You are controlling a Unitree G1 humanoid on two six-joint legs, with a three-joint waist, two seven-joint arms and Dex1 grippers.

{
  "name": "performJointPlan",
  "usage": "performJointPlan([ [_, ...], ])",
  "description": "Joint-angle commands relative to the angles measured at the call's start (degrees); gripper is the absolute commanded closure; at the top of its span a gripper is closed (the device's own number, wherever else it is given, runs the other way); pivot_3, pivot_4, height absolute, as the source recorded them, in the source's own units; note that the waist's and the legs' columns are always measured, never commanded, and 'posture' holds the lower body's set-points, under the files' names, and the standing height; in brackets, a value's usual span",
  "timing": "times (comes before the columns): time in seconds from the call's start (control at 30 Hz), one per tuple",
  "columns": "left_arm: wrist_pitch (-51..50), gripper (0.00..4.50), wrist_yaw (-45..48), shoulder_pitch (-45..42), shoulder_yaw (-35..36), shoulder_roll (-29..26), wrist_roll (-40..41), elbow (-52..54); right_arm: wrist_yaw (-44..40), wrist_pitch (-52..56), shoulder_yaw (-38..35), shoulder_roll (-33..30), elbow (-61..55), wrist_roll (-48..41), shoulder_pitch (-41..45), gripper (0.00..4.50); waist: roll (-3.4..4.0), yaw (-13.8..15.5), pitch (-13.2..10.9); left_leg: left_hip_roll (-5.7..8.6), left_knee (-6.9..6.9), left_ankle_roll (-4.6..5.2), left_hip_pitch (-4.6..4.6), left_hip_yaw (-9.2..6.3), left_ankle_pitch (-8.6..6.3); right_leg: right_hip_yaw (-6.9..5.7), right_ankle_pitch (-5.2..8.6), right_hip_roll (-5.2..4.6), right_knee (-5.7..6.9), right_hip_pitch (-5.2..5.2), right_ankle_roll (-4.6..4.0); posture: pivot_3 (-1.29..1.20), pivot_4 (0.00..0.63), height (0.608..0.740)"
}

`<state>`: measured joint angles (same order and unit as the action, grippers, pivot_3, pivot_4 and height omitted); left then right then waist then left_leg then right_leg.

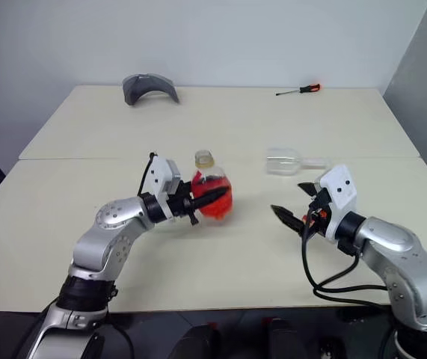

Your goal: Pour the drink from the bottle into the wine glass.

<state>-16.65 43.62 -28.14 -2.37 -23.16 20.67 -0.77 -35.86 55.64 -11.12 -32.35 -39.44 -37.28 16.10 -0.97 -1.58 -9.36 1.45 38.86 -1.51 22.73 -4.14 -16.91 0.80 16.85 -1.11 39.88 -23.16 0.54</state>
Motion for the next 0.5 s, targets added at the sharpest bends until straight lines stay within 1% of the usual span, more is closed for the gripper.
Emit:
performJointPlan([
  [0.03, 4.9, 3.30, -4.1, -3.9, 3.8, 0.5, -2.3, -4.2, -0.2, -1.7, 1.7, 1.4, 1.3, -3.0, 5.7, 0.00, 0.00, 0.0, 0.0, 0.00, 0.00, 0.00, 0.00, 0.01, 0.00, 0.01, 0.00, 0.00, 0.00, 0.00, 0.00, 0.00, 0.150, 0.740],
  [0.1, 5.3, 3.30, -6.5, -5.4, 5.6, 1.1, -2.4, -7.4, 1.2, -2.1, 3.7, 3.0, 2.8, -2.6, 8.7, 0.00, 0.00, -0.1, 0.0, -0.01, 0.00, -0.02, -0.01, 0.00, 0.01, 0.01, 0.00, 0.00, 0.02, -0.02, 0.00, 0.00, 0.150, 0.740],
  [0.2, 9.1, 3.30, -11.4, -8.1, 8.5, 1.2, -4.4, -14.7, 6.1, -3.7, 9.3, 9.4, 7.4, 0.5, 15.7, 0.00, 0.00, -0.3, 0.0, -0.01, 0.01, -0.13, 0.00, 0.01, 0.07, 0.03, 0.00, -0.01, 0.04, -0.07, 0.00, 0.00, 0.150, 0.740],
  [0.27, 11.9, 3.32, -15.2, -9.7, 10.1, 1.0, -6.1, -19.4, 8.0, -5.1, 12.2, 12.6, 9.2, 2.3, 18.3, 0.00, 0.00, -0.3, 0.0, -0.02, 0.01, -0.17, 0.00, 0.02, 0.10, 0.04, -0.01, -0.01, 0.09, -0.11, -0.01, 0.00, 0.150, 0.740],
  [0.37, 16.2, 3.34, -18.8, -11.1, 11.2, 0.7, -8.3, -25.0, 8.9, -6.2, 14.1, 14.6, 9.9, 3.3, 19.0, 0.00, -0.02, -0.1, 0.0, 0.00, 0.01, -0.24, 0.10, -0.03, 0.13, -0.01, -0.01, -0.06, 0.03, -0.15, -0.01, 0.00, 0.150, 0.740],
  [0.5, 21.8, 3.34, -23.4, -12.5, 13.2, 1.1, -9.7, -31.5, 8.6, -7.5, 15.7, 14.9, 10.3, 4.0, 18.0, 0.00, -0.08, 0.2, 0.0, 0.23, 0.12, -0.24, 0.19, -0.02, 0.13, 0.01, -0.03, -0.27, -0.04, -0.16, 0.04, 0.00, 0.150, 0.740],
])
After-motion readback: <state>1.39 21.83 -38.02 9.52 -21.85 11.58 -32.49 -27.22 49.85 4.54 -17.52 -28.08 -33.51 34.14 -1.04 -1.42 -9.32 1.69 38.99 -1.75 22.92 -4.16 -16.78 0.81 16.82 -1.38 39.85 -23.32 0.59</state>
